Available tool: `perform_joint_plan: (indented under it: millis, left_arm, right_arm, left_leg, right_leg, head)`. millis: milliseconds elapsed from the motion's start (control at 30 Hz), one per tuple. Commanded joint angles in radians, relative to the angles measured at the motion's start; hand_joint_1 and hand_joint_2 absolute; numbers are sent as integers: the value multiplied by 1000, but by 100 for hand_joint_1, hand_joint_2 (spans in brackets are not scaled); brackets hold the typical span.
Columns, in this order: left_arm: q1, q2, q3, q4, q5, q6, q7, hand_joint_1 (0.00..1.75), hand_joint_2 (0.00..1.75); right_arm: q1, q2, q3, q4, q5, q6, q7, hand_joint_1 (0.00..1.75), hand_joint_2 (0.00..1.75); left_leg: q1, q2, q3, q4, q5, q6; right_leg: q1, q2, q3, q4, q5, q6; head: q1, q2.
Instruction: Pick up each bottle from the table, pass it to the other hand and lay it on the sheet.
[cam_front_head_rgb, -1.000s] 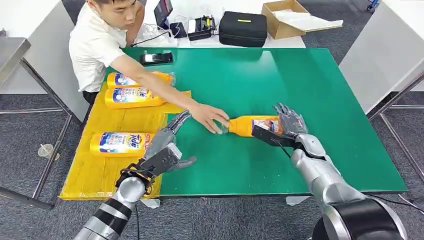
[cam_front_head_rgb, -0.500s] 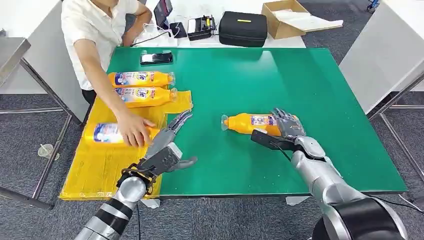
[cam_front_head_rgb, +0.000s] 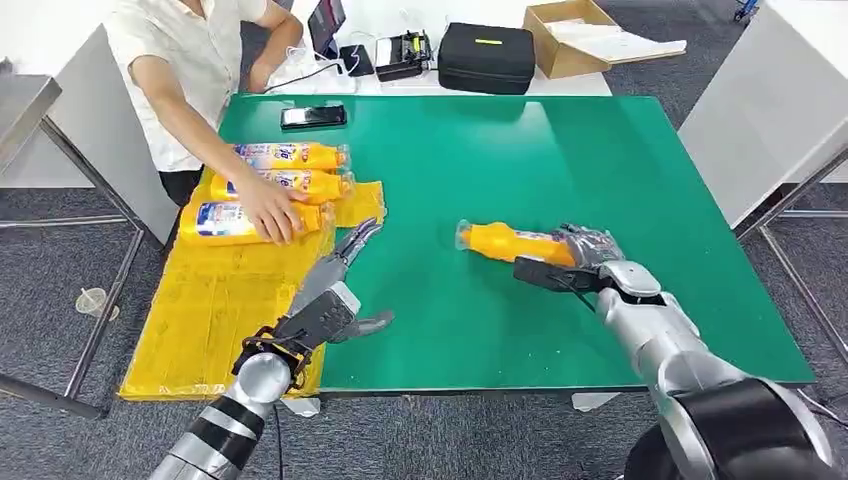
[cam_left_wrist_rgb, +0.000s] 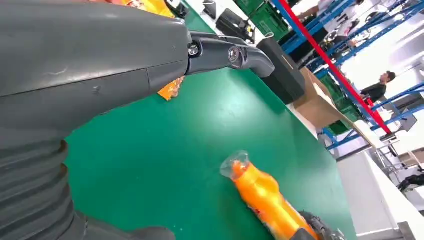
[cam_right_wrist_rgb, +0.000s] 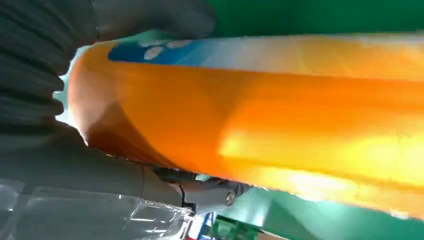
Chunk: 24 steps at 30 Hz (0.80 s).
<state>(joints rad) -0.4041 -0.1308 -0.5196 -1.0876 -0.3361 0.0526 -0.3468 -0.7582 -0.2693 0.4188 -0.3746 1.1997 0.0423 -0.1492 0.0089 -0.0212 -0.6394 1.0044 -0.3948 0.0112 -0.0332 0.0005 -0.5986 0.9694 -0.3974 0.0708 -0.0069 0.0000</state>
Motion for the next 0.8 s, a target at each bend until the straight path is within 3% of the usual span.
perform_joint_plan:
  millis: [33, 333, 500, 633, 800]
  left_arm:
    - [-44, 23, -17, 52, 6, 4, -5, 0, 175]
    - [-49, 17, -16, 71, 31, 2, -25, 0, 175]
    - [-43, 16, -14, 70, 33, 3, -27, 0, 175]
    - [-8, 5, 22, 31, 76, -8, -17, 0, 175]
    - [89, -60, 111, -23, 373, -114, 77, 0, 175]
  right_arm:
    - [-25, -17, 20, 97, -50, 49, -22, 175, 175]
    - [26, 4, -178, 61, -309, 117, -256, 175, 175]
    - [29, 18, -180, 49, -316, 107, -261, 175, 175]
    - [36, 45, -146, -17, -310, -25, -311, 175, 175]
    - [161, 98, -48, -301, -345, -158, -343, 175, 175]
  left_leg:
    - [1, 1, 4, 0, -2, 0]
    - [2, 1, 6, 0, -2, 0]
    - [1, 3, 5, -1, -2, -1]
    - [2, 5, 7, 0, -3, -1]
    - [2, 10, 7, 0, -4, 0]
  right_leg:
    - [2, -1, 4, 0, -2, -4]
    - [3, -2, 7, -2, -2, -5]
    - [2, 1, 5, -1, -1, -4]
    - [3, 3, 6, -2, -1, -5]
    - [3, 8, 5, -1, -1, -4]
  head:
    - [0, 0]
    - [0, 0]
    - [0, 0]
    - [0, 0]
    - [0, 0]
